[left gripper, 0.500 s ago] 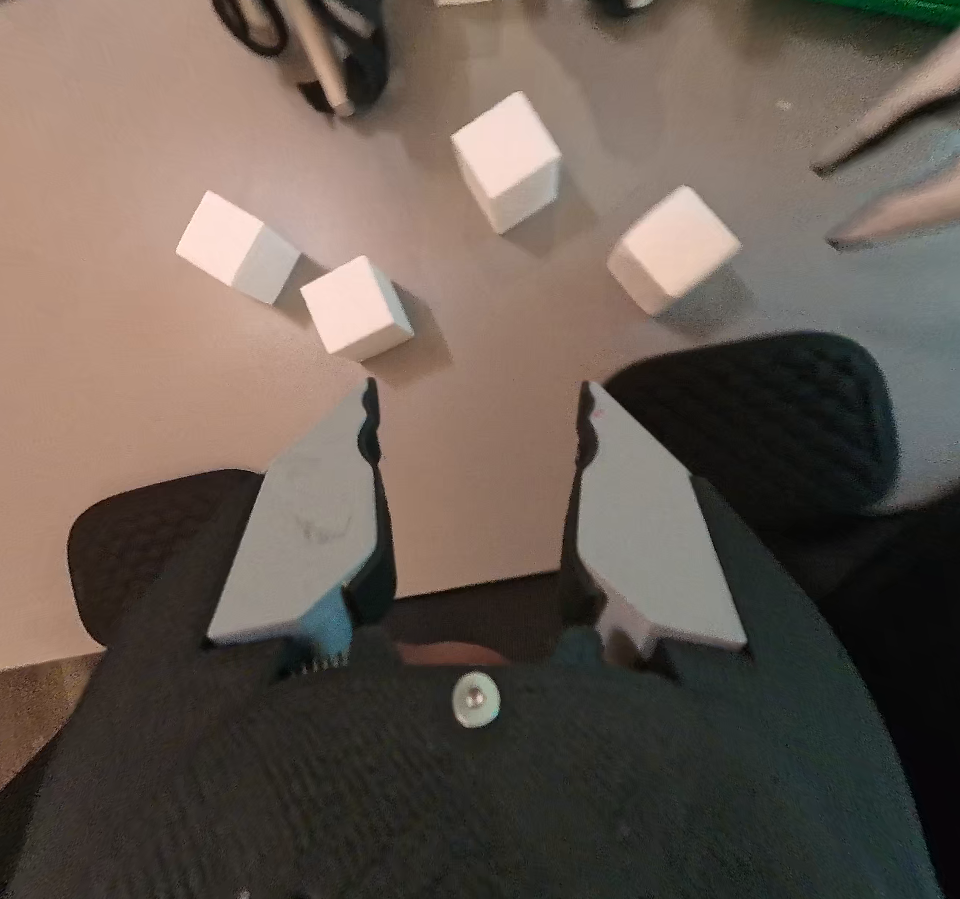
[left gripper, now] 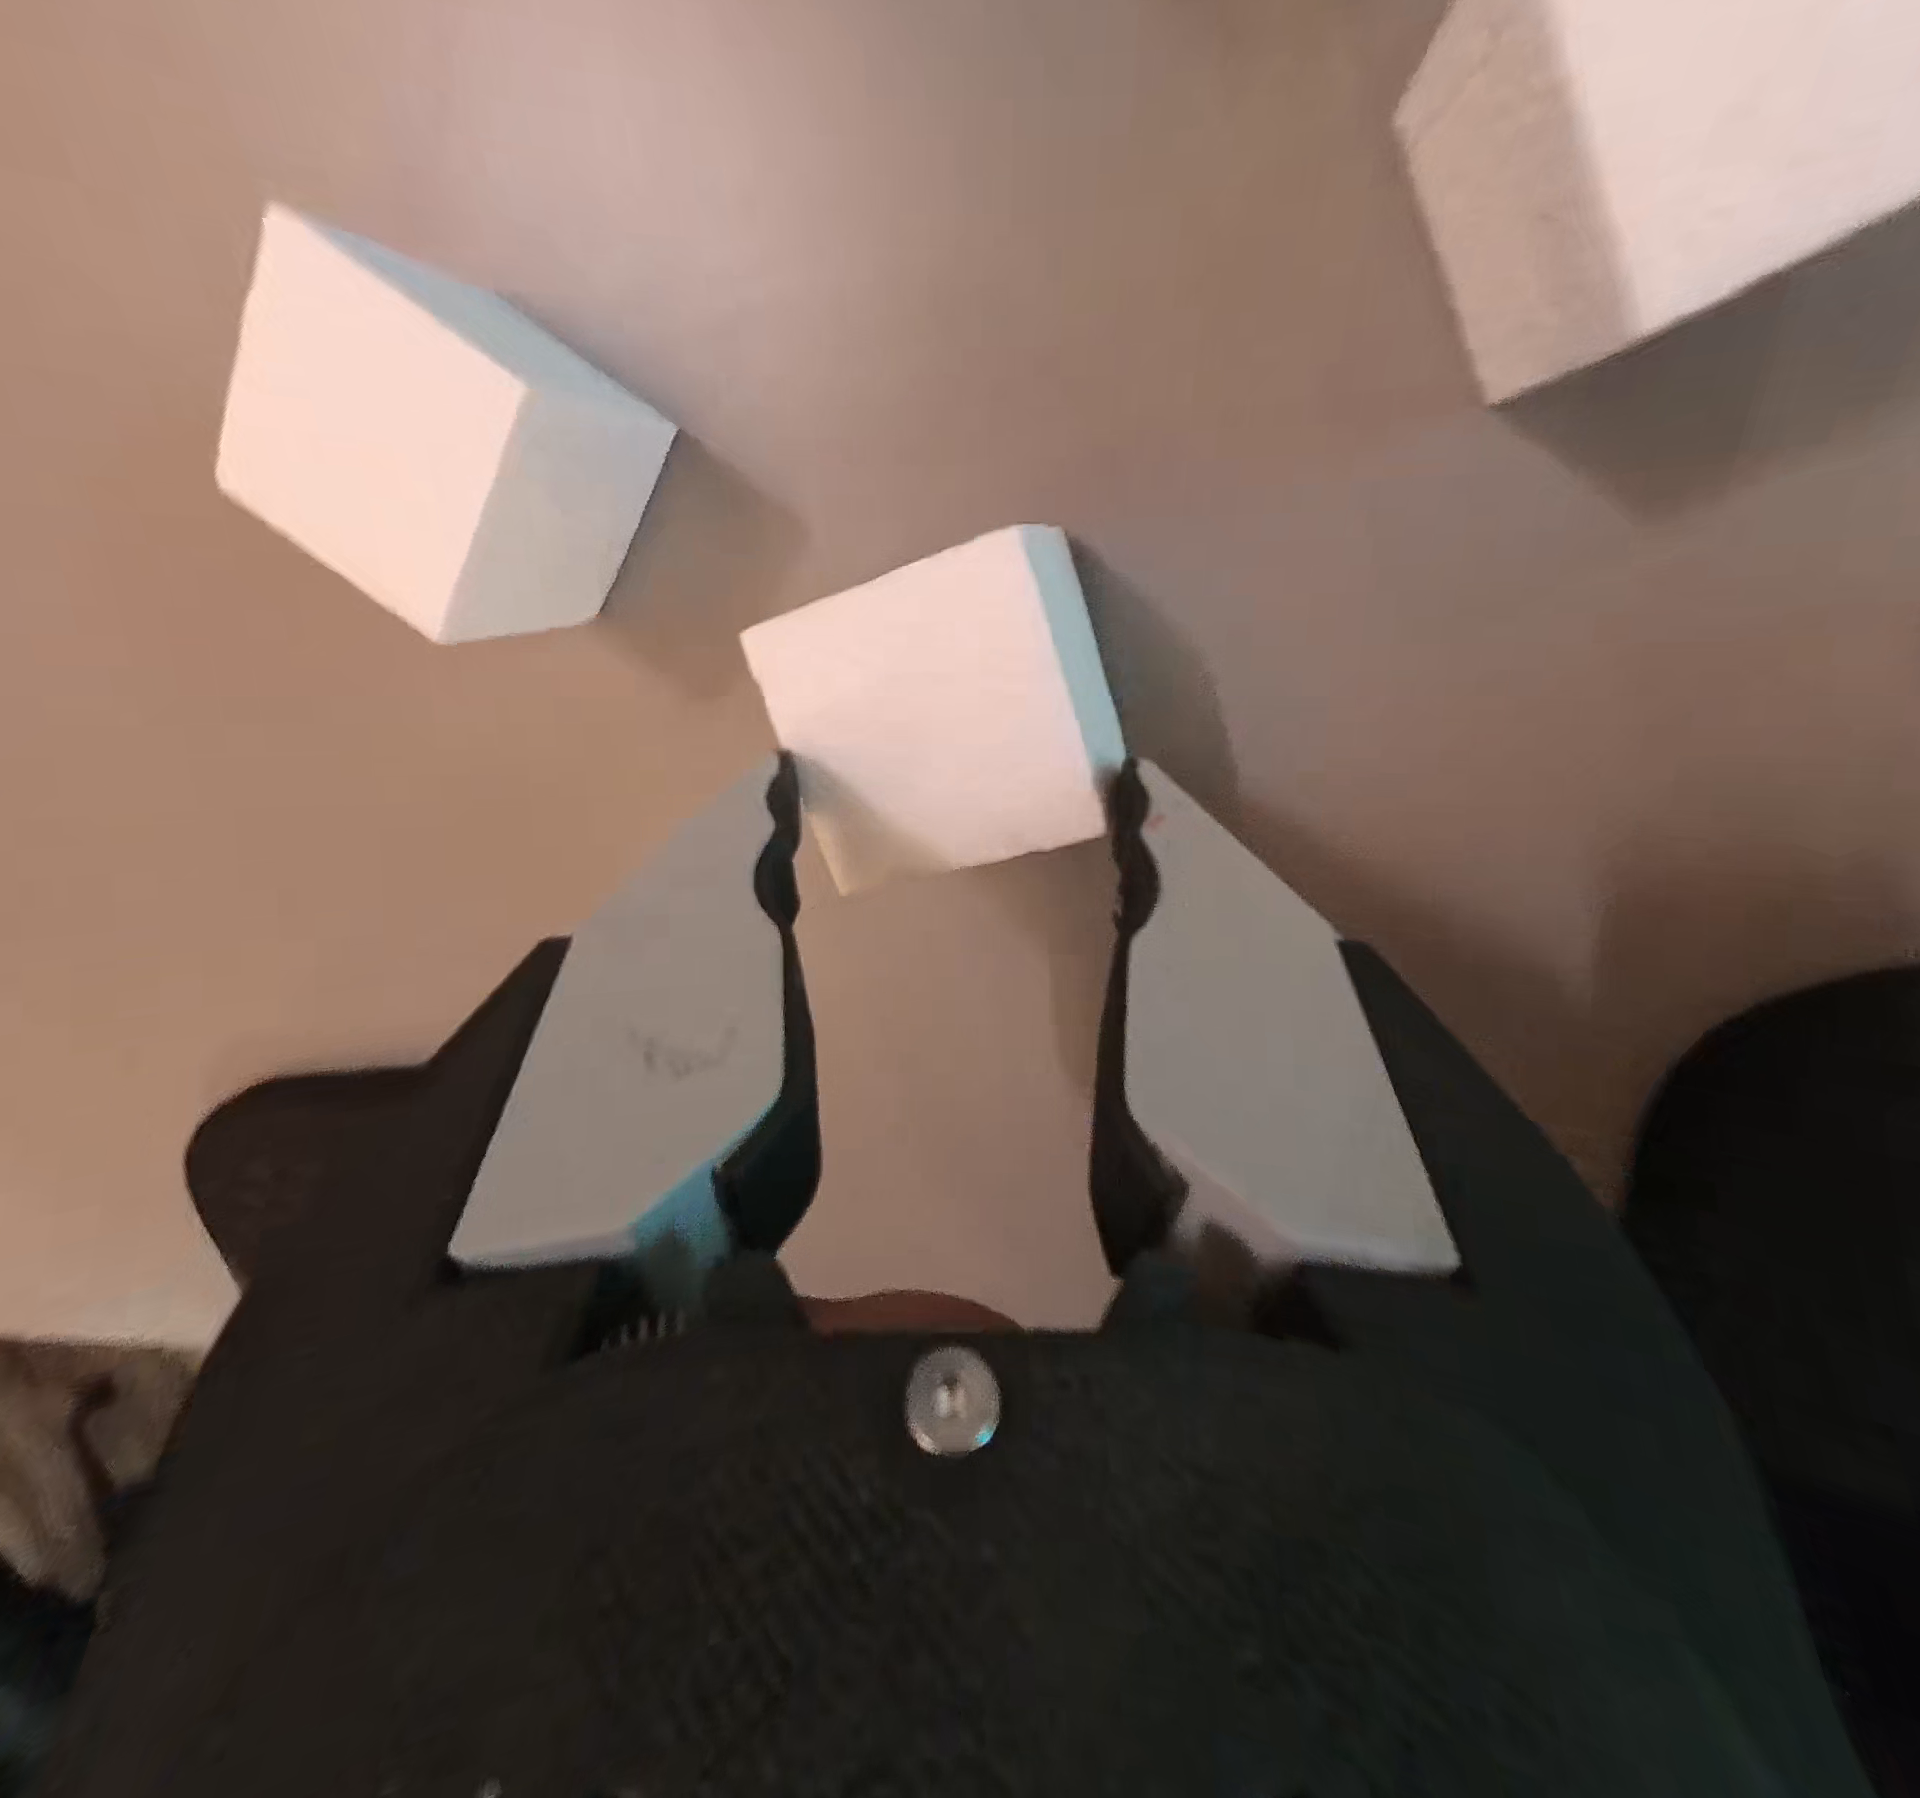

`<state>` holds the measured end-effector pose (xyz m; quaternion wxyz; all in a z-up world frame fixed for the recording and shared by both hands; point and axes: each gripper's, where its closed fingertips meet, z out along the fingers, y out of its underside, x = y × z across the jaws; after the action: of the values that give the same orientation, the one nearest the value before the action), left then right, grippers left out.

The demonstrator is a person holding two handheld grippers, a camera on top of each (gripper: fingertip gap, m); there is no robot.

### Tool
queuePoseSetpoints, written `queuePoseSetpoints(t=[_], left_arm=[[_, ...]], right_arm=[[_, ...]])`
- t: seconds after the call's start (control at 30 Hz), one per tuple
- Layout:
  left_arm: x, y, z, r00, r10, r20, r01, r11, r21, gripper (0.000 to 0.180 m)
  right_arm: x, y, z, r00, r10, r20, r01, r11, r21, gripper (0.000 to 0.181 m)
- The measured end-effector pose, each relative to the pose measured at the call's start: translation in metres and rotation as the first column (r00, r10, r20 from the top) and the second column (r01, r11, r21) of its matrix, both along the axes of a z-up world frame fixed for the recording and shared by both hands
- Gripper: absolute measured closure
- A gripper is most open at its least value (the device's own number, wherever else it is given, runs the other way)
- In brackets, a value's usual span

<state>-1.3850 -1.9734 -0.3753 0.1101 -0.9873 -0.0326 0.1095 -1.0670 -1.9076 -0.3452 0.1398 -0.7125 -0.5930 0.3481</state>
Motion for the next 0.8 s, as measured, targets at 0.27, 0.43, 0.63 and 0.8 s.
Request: queuePoseSetpoints(t=[0.27,0.43,0.63,0.8], left_arm=[[0.146,-0.008,0.078,0.514,-0.855,0.069,0.818,0.512,0.263,0.121],[0.218,-0.054,0.064,0.083,-0.996,0.045,0.974,0.091,0.209,0.121],[0.228,-0.078,0.011,0.010,-0.993,0.118,0.990,0.026,0.135,0.117],[0.225,-0.076,0.020,0.035,-0.998,0.055,0.982,0.044,0.186,0.087]], right_arm=[[0.020,-0.004,0.009,0.990,-0.128,0.058,0.123,0.989,0.078,0.144],[0.012,-0.027,0.020,0.972,-0.227,0.061,0.223,0.973,0.063,0.145],[-0.014,-0.044,0.028,0.956,-0.281,0.079,0.271,0.955,0.119,0.145],[-0.056,-0.040,0.035,0.947,-0.306,0.100,0.296,0.949,0.106,0.124]])
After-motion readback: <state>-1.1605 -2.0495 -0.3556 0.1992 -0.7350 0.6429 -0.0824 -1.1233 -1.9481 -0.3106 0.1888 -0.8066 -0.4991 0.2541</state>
